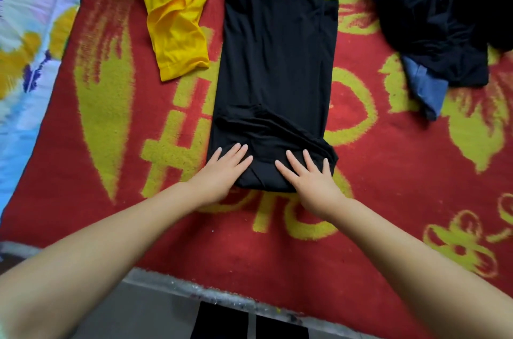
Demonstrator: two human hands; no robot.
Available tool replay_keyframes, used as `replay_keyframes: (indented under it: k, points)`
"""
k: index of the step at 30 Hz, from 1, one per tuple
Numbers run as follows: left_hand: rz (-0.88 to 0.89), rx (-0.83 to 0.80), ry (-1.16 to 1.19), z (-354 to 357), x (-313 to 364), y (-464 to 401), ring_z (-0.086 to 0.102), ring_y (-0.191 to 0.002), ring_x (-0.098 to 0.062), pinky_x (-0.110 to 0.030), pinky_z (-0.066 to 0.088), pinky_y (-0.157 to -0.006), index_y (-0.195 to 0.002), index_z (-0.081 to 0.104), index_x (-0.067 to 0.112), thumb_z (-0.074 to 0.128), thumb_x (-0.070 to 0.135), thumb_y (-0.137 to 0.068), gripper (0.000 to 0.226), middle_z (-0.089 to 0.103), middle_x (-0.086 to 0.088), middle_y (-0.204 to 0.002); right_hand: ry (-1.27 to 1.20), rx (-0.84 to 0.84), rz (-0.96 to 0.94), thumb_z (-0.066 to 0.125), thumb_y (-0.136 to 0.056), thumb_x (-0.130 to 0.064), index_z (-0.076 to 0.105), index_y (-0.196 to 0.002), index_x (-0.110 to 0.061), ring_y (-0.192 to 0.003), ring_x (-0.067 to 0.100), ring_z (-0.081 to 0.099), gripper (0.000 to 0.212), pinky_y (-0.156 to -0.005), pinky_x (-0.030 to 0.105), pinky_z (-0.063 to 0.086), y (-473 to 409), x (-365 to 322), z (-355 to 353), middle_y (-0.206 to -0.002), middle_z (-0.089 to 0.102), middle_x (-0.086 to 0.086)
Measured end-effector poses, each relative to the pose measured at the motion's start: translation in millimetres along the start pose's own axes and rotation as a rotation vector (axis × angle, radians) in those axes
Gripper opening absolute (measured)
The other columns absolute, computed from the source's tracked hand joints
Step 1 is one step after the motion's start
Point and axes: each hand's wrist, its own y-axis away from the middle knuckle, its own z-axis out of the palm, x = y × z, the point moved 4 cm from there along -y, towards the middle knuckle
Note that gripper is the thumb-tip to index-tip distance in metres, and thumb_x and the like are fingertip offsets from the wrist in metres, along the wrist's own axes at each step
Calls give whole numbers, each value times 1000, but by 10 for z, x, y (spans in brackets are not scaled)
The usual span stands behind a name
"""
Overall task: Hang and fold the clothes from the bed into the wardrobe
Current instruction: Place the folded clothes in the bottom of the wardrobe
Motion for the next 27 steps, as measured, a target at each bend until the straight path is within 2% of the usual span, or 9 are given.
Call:
replay_keyframes:
  k: [3,5,6,9,12,15,19,23,27]
  points:
    - [73,-360,352,-166,77,275,22,-144,-22,-29,23,-112,-152,20,21,35,-10,-83,77,19,-8,-158,-203,-340,-164,36,-88,3,4,-152,-39,-147,28,13,84,-113,51,20,281,-18,-160,-162,5,-3]
    - [78,-533,606,-359,52,466,59,-92,-21,-22,46,-72,-131,55,22,32,-8,-79,65,64,-1,-108,-417,-482,-224,38,-85,-3,29,-147,-44,-113,22,57,75,-90,32,46,461,54,-381,-136,53,1]
    - [64,-577,740,-476,-8,511,54,-71,-18,-20,41,-57,-114,64,14,31,-10,-75,56,62,2,-83,-507,-494,-223,41,-83,-5,41,-140,-44,-93,19,62,68,-75,27,48,503,114,-518,-115,64,-1]
    - [-28,-510,959,-813,-360,373,55,-66,-11,-20,41,-58,-88,66,8,36,-14,-76,39,59,2,-72,-575,-292,-166,51,-83,-5,59,-122,-28,-92,13,60,45,-71,18,44,302,423,-897,-105,64,-6]
    - [-165,-206,1049,-1029,-710,-7,50,-62,-11,-17,40,-49,-82,63,13,42,-11,-82,32,57,0,-71,-590,3,-25,55,-85,-7,61,-121,-17,-106,18,57,38,-80,22,39,-102,731,-1059,-116,63,0]
    - [-399,266,913,-1013,-961,-370,60,-90,-23,-25,50,-74,-106,65,11,48,-2,-89,27,65,-9,-103,-658,344,182,50,-91,-7,55,-130,-13,-119,26,52,40,-95,28,39,-391,865,-974,-128,57,9]
    - [-546,663,520,-794,-728,-364,37,-135,-28,-48,23,-113,-143,40,13,45,22,-96,48,43,-12,-145,-534,740,239,50,-90,-5,50,-136,-8,-134,33,41,46,-110,52,31,-362,580,-752,-143,46,14]
    - [-223,582,90,-363,-10,-357,21,-145,-23,-60,14,-113,-149,30,16,26,44,-95,61,24,-6,-157,-180,616,75,38,-95,-34,39,-146,-20,-144,30,25,53,-108,68,15,-378,-6,-354,-154,32,9]
    - [-311,501,110,-29,-102,-428,0,-147,-17,-56,3,-115,-150,8,26,15,52,-94,62,7,-1,-160,-108,500,115,29,-99,-48,19,-151,-28,-147,19,2,57,-110,68,-1,-518,178,-120,-160,12,-1]
